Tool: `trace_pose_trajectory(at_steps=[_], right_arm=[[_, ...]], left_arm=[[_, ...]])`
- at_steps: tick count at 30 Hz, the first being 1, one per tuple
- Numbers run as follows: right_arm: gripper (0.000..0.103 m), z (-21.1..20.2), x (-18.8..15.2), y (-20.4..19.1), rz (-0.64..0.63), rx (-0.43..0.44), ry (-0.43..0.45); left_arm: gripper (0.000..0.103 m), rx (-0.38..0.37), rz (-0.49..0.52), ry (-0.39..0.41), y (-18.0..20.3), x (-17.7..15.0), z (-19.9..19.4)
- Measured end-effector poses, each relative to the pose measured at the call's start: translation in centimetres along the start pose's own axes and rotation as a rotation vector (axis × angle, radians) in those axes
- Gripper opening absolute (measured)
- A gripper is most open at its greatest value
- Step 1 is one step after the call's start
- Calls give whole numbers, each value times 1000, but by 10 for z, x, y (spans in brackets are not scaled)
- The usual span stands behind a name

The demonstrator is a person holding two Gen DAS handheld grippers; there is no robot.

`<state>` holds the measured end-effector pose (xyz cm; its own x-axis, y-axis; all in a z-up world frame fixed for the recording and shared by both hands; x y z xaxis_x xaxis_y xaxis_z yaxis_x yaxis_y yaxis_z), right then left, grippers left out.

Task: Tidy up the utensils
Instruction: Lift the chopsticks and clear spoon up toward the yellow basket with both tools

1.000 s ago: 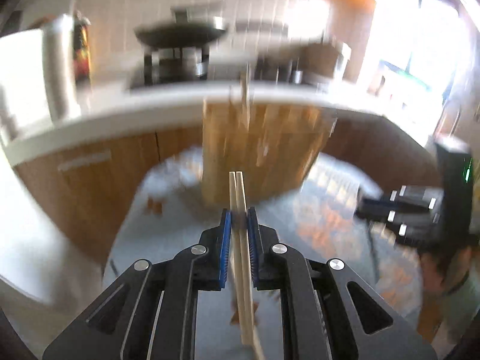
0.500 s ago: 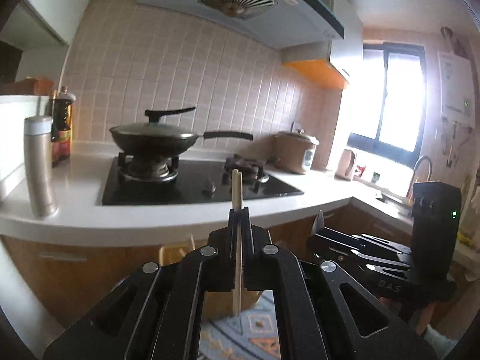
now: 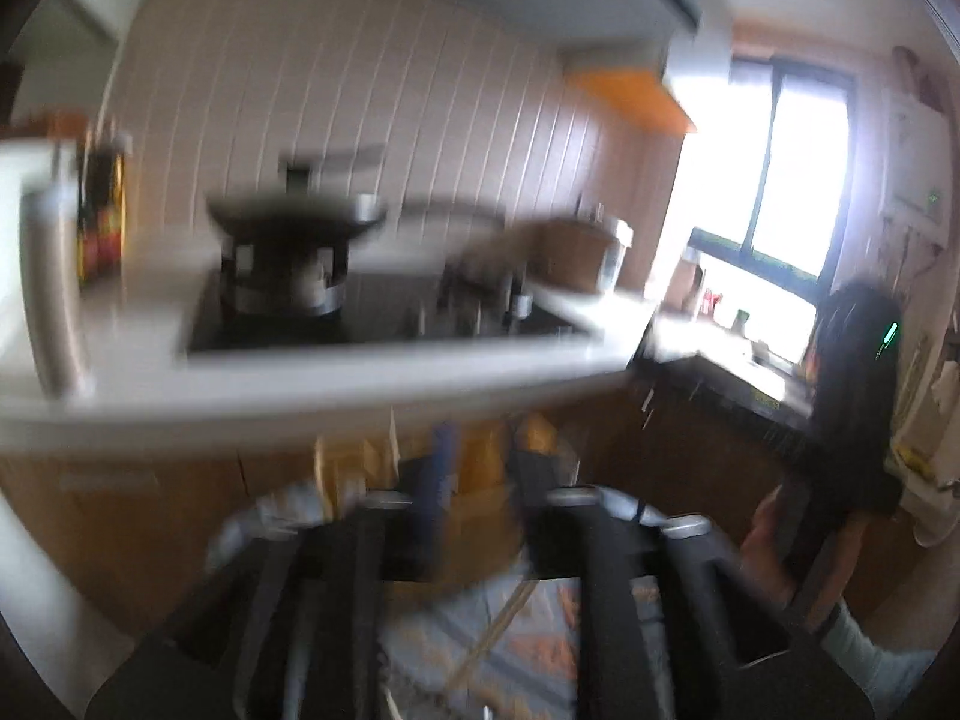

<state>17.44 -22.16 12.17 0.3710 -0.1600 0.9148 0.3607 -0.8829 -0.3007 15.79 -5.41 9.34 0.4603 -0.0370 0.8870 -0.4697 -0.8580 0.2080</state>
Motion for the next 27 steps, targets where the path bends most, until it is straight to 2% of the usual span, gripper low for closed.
trace_pose_trajectory(at_steps=[3,5,7,12,14,18,23,27], right_arm=[[29,-6,-12,7,29,8,-33],[29,-14,-22,12,37,1,-62],[29,-22,-31,17,40,-19,-89],[29,-45,-71,43,109,-48,-159],[29,-54,-93,57,180,-32,-194],[29,-66,-129,77,280,-12,-255],[29,-76,-152,85,301,-6,-289],[29,-83,-162,89,314,2,-298]], left_arm=[[35,-7,56,-117,3,-32,21],[36,-29,104,-167,11,-45,29],[40,-89,187,-260,29,-62,44],[40,-137,380,-405,64,-98,82],[40,-154,444,-477,76,-115,103],[40,-159,540,-582,92,-141,136],[41,-104,640,-646,101,-157,164],[41,-85,704,-733,101,-171,175]])
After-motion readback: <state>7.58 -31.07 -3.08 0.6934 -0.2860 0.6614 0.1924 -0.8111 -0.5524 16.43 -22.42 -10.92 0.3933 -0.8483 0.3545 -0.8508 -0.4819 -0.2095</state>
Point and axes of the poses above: each gripper's, at about its wrist camera, not at the fingertips, and z roughly the way its jaws point, y to its right, x to its top, the point moved 7 cm from there along z, roughly the way its jaws point, and after that the axes turned 5 degrees about x, right-handed, at the moved point
